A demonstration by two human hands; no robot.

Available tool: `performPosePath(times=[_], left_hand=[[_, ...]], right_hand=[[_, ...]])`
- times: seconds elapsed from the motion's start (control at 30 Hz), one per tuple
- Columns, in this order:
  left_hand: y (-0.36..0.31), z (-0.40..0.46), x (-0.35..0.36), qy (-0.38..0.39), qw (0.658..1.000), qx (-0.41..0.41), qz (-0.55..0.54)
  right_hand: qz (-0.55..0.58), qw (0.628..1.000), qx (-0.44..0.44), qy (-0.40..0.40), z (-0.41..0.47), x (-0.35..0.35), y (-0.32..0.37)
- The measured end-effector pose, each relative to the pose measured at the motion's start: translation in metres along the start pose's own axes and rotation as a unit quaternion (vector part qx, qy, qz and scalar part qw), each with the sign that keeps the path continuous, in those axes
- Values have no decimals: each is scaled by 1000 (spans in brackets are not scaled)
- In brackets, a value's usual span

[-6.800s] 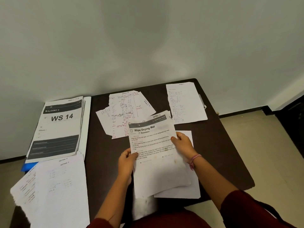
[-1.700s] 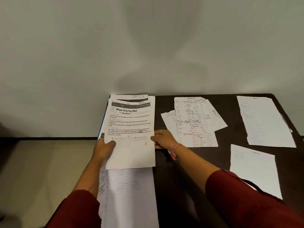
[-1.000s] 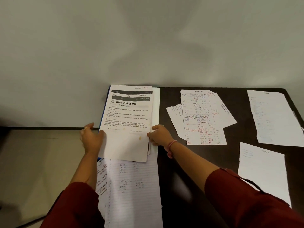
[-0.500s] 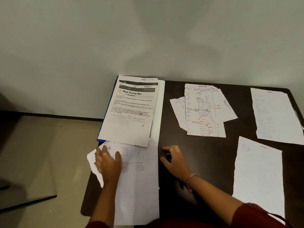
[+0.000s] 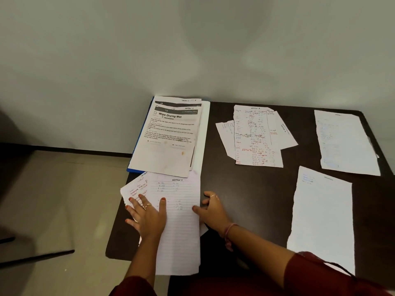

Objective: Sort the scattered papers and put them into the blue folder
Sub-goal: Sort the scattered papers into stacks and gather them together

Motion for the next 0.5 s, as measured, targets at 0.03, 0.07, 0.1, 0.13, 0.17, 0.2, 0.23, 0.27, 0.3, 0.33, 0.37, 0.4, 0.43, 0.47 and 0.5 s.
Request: performPosePath(times=[0.03, 0.07, 0.1, 0.13, 0.17, 0.2, 0.23, 0.27, 0.3, 0.33, 0.37, 0.4, 0.43, 0.47, 0.5], left_hand=[[-1, -3, 1, 3, 1000, 0, 1], [-3, -7, 3, 6, 1000, -2, 2], [-4, -11, 5, 8, 1000, -4, 2], [-6, -15, 7, 8, 1000, -7, 2], [-7, -19, 9, 8, 1000, -9, 3], [-9, -24, 12, 8, 1000, -10, 2], [-12, -29, 15, 11, 1000, -11, 0], [-15, -35, 19, 15, 1000, -11, -3], [-18, -40, 22, 19, 1000, -11, -4], [-22, -46, 26, 23, 1000, -10, -1], [-26, -51, 29, 28, 1000, -8, 5], [-31, -57, 33, 34, 999, -5, 12], [-35, -63, 37, 39, 999, -1, 19], [-40, -68, 40, 42, 999, 4, 24], [-44, -73, 43, 43, 999, 10, 30]], right_hand=[[8, 1000, 8, -3, -1, -1, -2], [17, 1000, 17, -5, -2, -3, -3], [30, 999, 26, -8, -2, -5, -5], [39, 999, 36, -7, -3, -8, -7], [45, 998, 42, -2, -3, -12, -8], [44, 998, 46, 6, -4, -17, -10], [44, 998, 49, 17, -4, -21, -12], [43, 997, 51, 31, -4, -26, -15], [42, 997, 51, 44, -5, -30, -18], [38, 996, 53, 55, -5, -33, -20], [34, 996, 55, 57, -6, -38, -23], [29, 996, 58, 57, -7, -43, -26], [28, 996, 57, 55, -7, -48, -30], [28, 996, 59, 55, -9, -53, -32], [29, 996, 59, 55, -9, -59, -35]])
Point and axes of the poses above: each hand's wrist, its own z-axis towards the middle knuckle, its own x-axis out of the palm, y = z × x, the point moved 3 cm from there along z, towards the middle knuckle
